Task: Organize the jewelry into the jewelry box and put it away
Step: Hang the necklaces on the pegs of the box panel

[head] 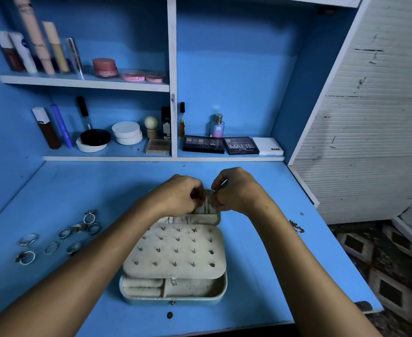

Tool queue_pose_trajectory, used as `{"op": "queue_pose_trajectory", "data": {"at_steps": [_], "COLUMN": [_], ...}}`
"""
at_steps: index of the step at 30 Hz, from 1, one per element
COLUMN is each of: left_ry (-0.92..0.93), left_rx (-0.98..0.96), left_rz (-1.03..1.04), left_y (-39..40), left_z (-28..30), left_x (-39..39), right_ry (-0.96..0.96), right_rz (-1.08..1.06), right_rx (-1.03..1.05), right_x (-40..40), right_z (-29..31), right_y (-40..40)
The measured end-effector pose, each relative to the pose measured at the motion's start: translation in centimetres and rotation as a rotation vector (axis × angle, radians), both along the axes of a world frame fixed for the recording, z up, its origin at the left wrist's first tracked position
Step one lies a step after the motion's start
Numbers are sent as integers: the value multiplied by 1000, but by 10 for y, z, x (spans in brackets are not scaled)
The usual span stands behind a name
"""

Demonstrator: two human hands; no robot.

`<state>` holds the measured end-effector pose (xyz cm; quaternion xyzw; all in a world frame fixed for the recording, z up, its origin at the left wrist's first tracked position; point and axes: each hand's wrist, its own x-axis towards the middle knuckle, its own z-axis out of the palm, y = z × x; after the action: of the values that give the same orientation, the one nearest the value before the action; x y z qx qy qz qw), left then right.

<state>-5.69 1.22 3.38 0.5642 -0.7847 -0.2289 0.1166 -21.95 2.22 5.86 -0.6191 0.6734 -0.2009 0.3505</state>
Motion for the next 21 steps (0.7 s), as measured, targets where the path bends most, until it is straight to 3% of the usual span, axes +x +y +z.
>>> {"op": "queue_pose_trajectory", "data": {"at_steps": [16,21], "left_ry": [26,46], "left_rx": [45,54], "left_rz": [29,1], "left_y": [0,1], "left_z": [-5,-5], "left_x": [0,-1], "right_ry": [4,-108], "right_rz": [37,20], "right_rx": [-91,-102], "right_x": [-1,-6], "right_z": [-5,-7], "right_y": [0,2]}}
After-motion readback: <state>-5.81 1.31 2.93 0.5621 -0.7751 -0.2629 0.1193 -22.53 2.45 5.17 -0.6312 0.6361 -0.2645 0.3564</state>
